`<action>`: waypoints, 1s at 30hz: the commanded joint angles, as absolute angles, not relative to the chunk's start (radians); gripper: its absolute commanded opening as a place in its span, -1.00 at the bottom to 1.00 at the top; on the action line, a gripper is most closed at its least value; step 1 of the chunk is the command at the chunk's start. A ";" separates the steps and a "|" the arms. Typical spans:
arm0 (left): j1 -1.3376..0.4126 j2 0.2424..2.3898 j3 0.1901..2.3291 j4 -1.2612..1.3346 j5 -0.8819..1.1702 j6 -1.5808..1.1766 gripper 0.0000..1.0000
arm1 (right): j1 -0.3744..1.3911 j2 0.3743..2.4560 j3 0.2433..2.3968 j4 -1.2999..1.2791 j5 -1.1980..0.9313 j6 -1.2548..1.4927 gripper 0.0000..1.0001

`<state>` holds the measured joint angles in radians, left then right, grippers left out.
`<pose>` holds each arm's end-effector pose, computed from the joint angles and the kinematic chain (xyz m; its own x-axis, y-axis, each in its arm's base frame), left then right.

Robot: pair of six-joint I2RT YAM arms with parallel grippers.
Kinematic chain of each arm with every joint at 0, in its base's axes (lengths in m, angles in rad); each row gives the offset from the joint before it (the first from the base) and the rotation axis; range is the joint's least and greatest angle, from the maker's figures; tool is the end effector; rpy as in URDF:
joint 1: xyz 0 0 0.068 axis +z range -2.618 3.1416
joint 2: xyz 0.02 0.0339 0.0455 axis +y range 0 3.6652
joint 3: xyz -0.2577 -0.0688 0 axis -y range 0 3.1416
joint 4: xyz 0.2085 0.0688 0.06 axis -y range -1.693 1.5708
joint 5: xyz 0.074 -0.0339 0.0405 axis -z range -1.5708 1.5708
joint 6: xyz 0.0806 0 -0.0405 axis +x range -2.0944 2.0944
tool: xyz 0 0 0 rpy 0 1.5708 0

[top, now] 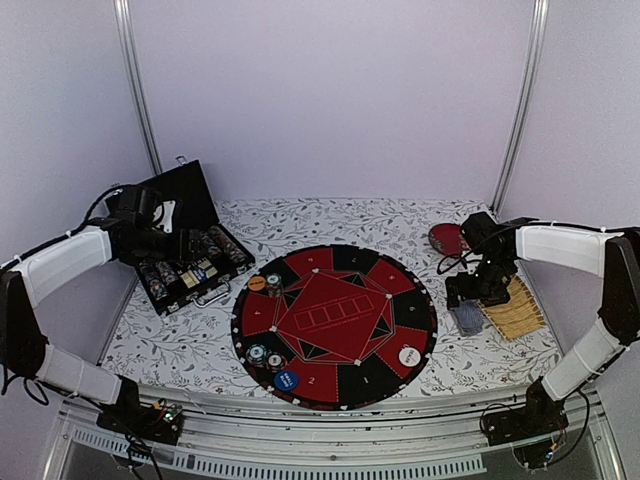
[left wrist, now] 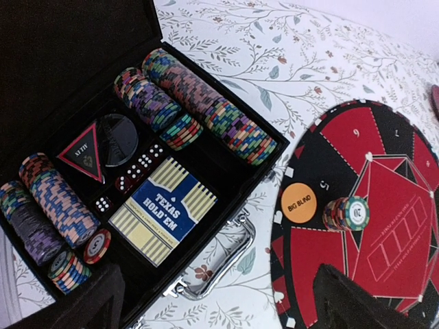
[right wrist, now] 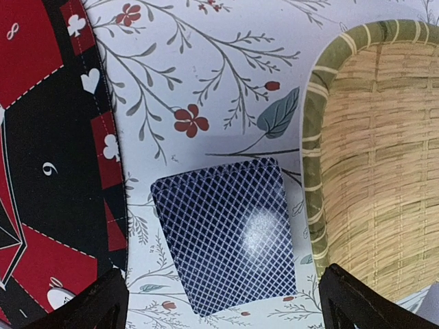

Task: Distribute texas hold em gaming equipment
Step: Pick up the face-down deck piles from the corner of the board.

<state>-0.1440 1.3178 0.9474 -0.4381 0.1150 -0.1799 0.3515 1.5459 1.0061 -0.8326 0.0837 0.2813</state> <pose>0.2738 -0.0490 0.2320 -0.7438 -0.0718 -0.6646 0.0893 0.9746 -0.2052 0.2405 0.0810 0.1641 -0.9752 -0.0630 -0.2121 -0.0592 0.9980 -0.0240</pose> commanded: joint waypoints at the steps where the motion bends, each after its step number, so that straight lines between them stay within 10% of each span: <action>1: -0.112 1.283 0.935 -0.405 0.179 -0.177 0.97 | 0.339 1.543 0.995 -0.863 0.068 0.327 0.98; 30: -0.081 1.256 0.916 -0.387 0.215 -0.181 0.97 | 0.303 1.553 0.920 -0.820 -0.014 0.326 0.93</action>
<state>-0.0952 1.2736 0.9310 -0.4042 0.1997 -0.1806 0.3111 1.5295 0.9298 -0.8478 0.0055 0.3256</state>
